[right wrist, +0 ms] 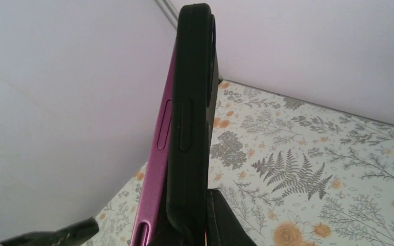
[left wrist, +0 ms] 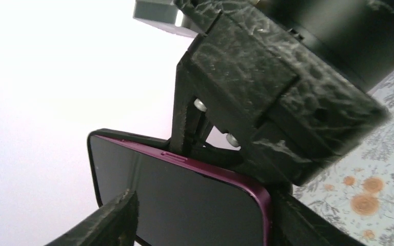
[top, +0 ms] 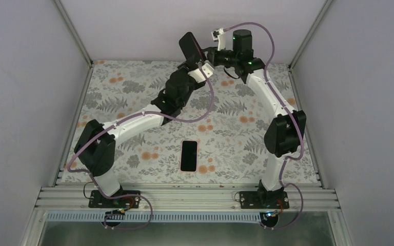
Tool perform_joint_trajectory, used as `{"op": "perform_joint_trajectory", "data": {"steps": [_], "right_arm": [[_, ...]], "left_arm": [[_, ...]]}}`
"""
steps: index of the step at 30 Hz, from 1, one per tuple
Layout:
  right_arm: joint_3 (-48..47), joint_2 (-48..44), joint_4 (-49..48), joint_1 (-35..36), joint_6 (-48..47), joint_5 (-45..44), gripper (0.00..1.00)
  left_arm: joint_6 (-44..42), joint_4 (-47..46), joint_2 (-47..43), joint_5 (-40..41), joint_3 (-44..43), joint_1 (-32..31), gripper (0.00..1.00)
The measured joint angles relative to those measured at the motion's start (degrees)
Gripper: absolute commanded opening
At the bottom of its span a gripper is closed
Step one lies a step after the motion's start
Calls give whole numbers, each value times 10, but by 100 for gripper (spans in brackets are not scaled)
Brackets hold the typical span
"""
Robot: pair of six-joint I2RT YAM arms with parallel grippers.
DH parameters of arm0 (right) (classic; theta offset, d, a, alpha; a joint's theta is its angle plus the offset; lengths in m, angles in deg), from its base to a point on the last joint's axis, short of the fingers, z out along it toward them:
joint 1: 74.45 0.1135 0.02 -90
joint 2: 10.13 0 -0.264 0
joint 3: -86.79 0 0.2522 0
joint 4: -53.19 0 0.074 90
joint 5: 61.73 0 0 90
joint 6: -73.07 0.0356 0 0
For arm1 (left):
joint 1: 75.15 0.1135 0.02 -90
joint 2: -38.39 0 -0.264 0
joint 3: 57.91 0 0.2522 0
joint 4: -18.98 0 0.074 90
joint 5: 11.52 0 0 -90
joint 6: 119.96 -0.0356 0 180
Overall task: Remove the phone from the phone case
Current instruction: Remove the phone case from the phone.
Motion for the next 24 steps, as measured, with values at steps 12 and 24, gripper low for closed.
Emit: {"op": "perform_joint_trajectory", "data": {"steps": [12,24], "right_arm": [[55,-30,-106,-6,93,39,3],[67,-31,-161,-14,140,116,3]], "left_arm": [[-171,-210,19,48,57,-27,42],[-321,-368,48,40,93,-33,18]]}}
